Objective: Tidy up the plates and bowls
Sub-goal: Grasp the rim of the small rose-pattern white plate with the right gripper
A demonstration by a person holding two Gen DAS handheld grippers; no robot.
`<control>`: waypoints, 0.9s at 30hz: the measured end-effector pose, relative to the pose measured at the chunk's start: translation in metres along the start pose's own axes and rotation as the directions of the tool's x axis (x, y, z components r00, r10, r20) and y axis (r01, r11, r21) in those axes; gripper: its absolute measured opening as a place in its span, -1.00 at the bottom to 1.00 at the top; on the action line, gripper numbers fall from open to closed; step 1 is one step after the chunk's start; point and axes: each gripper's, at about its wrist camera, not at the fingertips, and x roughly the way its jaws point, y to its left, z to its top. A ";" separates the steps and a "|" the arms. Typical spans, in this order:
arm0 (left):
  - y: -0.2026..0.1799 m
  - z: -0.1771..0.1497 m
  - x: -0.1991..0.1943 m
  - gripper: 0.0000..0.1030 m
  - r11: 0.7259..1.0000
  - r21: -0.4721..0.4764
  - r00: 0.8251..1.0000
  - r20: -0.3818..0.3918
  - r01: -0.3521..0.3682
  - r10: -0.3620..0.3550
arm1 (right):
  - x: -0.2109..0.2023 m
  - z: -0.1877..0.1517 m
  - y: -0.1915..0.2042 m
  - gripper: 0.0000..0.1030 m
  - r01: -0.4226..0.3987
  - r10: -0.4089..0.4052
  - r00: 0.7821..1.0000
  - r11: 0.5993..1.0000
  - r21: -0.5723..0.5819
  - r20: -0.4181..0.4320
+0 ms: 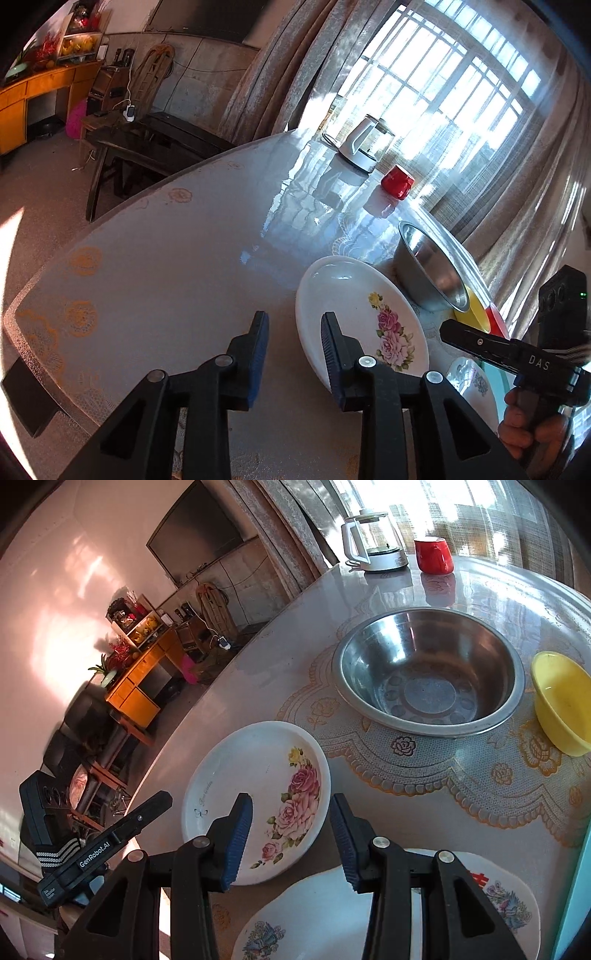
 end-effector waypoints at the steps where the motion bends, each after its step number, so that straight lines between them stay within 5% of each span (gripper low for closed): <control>1: 0.000 0.000 0.002 -0.43 1.000 0.003 1.000 -0.004 0.003 -0.003 | 0.006 0.003 0.001 -0.14 0.010 -0.010 1.000 1.000 -0.008 -0.016; 11: -0.007 -0.004 0.036 -0.46 0.998 0.056 0.998 -0.058 0.004 -0.001 | 0.051 0.016 0.007 -0.32 0.095 -0.109 0.986 0.989 -0.113 -0.124; 14: -0.015 -0.005 0.039 -0.63 0.997 0.072 0.998 -0.064 0.009 -0.005 | 0.059 0.017 0.013 -0.42 0.127 -0.146 0.981 0.982 -0.143 -0.128; 17: -0.019 -0.006 0.039 -0.63 0.996 0.091 0.998 -0.054 -0.022 0.027 | 0.061 0.018 0.010 -0.43 0.109 -0.120 0.986 0.989 -0.100 -0.117; 27: -0.033 0.002 0.014 -0.63 0.994 0.090 0.998 -0.014 0.054 -0.053 | 0.031 0.016 -0.002 -0.39 -0.002 0.002 1.000 1.000 -0.012 -0.024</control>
